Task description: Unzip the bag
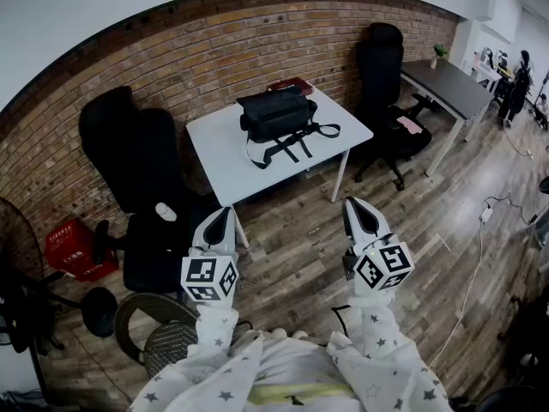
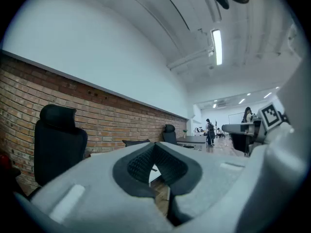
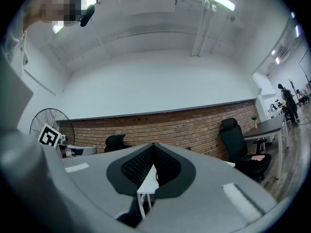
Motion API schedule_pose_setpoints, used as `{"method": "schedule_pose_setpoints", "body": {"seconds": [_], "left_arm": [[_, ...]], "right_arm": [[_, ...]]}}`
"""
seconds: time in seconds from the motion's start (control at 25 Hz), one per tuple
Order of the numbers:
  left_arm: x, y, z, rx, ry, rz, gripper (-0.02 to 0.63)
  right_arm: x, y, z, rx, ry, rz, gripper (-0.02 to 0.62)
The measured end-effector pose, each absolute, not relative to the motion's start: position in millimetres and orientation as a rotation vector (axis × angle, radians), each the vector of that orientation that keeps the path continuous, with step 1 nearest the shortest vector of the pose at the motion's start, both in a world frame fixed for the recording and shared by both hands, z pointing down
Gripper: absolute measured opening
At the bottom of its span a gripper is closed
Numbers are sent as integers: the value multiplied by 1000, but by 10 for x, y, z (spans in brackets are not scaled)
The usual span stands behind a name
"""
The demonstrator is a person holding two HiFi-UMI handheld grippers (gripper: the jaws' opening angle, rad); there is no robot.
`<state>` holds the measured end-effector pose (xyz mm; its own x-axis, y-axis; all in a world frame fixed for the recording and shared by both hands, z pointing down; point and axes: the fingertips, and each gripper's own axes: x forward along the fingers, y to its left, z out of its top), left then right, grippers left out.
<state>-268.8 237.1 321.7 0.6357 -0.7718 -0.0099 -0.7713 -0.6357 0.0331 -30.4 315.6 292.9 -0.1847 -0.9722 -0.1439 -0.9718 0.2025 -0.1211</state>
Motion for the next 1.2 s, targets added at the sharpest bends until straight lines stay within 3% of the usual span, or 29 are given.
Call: {"method": "schedule_pose_setpoints", "body": {"seconds": [0.64, 1.2], "left_arm": [[-2656, 2697, 3343, 2764, -1367, 10, -3], [-2407, 2265, 3596, 2709, -1381, 77, -3]], "right_arm": [[-287, 3343, 3094, -1770, 2323, -62, 8], [-18, 2955, 3330, -1757, 2349, -127, 8]]}}
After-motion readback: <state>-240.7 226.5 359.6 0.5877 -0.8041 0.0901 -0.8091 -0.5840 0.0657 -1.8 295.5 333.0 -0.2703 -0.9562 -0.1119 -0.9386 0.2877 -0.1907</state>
